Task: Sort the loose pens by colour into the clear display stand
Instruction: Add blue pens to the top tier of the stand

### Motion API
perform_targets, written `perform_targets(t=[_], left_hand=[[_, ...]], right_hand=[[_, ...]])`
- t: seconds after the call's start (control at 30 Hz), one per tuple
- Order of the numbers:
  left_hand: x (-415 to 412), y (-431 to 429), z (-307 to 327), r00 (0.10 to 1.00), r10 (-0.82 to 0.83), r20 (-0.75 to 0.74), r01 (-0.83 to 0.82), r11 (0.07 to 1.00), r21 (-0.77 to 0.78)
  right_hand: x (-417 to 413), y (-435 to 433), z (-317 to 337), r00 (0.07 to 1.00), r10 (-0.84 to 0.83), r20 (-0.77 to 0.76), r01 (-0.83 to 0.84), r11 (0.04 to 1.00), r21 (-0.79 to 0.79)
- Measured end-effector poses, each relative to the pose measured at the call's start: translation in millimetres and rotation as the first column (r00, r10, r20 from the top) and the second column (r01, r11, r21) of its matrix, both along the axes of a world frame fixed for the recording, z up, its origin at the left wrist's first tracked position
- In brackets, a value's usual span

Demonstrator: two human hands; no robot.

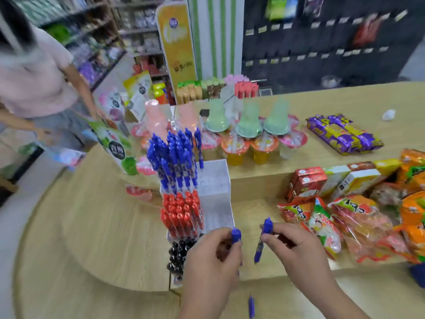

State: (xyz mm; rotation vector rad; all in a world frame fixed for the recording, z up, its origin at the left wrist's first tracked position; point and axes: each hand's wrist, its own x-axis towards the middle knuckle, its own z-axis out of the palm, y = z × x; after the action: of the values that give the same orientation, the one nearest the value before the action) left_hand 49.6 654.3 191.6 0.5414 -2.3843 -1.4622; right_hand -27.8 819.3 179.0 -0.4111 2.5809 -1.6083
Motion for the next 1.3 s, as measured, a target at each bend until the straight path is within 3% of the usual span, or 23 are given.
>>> perform_targets(t=[0.33,0.83,1.1,1.3], left_hand=[[-58,-73,99,0.966,0.190,-0.178,-0.205,0.976,-0.074],[-106,-70,80,0.915,0.376,-0.144,-0.391,0.915,-0.096],[-115,-64,68,0.885,0.459,-0.082,-0.465,0.881,-0.088],[-121,-62,65,0.882,0.466,-0.071,-0.471,0.866,-0.166]], right_hand=[[-85,-89,85,0.985,0.044,-0.165,-0.072,0.984,-0.162],[-153,-153,50,0.972,0.166,-0.164,-0.155,0.985,0.077],[-159,-160,66,0.911,0.322,-0.259,-0.187,0.880,0.436],[-164,-156,62,0.902,0.346,-0.260,-0.199,0.865,0.461]])
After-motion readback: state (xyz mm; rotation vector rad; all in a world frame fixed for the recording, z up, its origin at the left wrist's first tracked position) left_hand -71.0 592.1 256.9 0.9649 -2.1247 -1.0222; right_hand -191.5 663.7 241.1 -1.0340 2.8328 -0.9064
